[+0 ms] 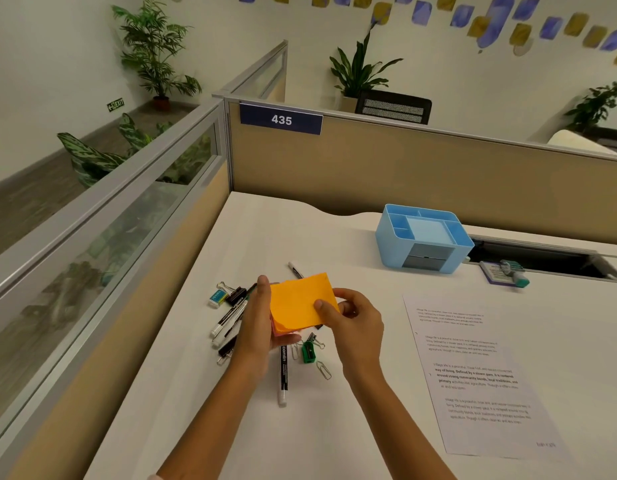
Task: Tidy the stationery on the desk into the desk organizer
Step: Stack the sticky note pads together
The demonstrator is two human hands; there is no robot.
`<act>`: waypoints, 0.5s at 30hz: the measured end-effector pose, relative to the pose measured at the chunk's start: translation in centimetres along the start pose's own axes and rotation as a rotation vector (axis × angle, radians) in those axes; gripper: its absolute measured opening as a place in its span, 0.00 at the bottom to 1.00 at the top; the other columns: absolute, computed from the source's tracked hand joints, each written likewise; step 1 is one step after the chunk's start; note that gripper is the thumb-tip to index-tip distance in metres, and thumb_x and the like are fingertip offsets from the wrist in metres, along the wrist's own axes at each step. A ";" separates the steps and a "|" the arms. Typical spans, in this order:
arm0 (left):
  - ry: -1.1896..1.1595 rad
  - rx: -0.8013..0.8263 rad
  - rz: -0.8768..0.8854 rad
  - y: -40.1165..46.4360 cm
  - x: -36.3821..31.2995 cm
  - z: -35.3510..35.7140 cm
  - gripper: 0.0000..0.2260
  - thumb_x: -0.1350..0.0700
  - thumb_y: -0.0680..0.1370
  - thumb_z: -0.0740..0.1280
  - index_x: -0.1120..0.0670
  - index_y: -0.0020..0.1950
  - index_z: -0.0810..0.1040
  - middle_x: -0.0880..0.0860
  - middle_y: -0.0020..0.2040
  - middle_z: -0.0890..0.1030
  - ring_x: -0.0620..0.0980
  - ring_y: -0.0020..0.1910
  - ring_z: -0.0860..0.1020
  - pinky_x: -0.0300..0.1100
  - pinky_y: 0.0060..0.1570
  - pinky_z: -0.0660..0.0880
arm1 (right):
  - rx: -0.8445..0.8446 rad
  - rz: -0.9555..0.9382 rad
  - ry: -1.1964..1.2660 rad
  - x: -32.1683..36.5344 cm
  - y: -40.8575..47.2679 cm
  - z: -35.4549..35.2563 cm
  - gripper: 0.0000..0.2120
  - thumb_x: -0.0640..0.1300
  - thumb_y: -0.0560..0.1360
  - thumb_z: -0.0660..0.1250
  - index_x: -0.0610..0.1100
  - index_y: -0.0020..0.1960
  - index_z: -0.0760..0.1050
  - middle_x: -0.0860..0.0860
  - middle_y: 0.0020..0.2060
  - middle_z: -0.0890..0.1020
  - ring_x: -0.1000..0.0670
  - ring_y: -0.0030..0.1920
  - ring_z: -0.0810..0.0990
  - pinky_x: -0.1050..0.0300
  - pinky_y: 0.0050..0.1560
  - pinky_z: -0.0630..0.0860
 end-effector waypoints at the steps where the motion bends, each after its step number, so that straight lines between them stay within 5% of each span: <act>1: -0.003 0.024 -0.017 -0.3 0.0 0.3 0.27 0.31 0.66 0.58 0.44 0.59 0.67 0.53 0.51 0.77 0.56 0.44 0.80 0.42 0.28 0.78 | -0.026 -0.018 -0.015 0.1 -0.1 0.1 0.11 0.46 0.70 0.74 0.52 0.49 0.76 0.52 0.33 0.79 0.51 0.37 0.79 0.61 0.39 0.78; 7: 0.070 0.019 0.091 -0.4 0.5 0.5 0.18 0.53 0.76 0.67 0.48 0.65 0.67 0.51 0.55 0.76 0.52 0.46 0.79 0.38 0.30 0.78 | -0.052 -0.093 -0.100 0.0 -0.8 0.3 0.18 0.49 0.70 0.73 0.52 0.57 0.72 0.54 0.32 0.79 0.56 0.35 0.80 0.71 0.35 0.75; 15: 0.013 0.043 0.068 0.5 1.5 -0.1 0.17 0.57 0.78 0.65 0.49 0.65 0.66 0.52 0.57 0.75 0.51 0.49 0.77 0.39 0.31 0.79 | 0.230 -0.051 -0.111 -0.6 -1.0 0.1 0.23 0.48 0.70 0.73 0.56 0.59 0.65 0.59 0.35 0.81 0.62 0.35 0.81 0.75 0.34 0.74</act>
Point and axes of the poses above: each hand's wrist, its own y-axis towards the middle knuckle, its own z-axis out of the palm, x = y × z, the point moved 1 cm from there along y, towards the middle knuckle
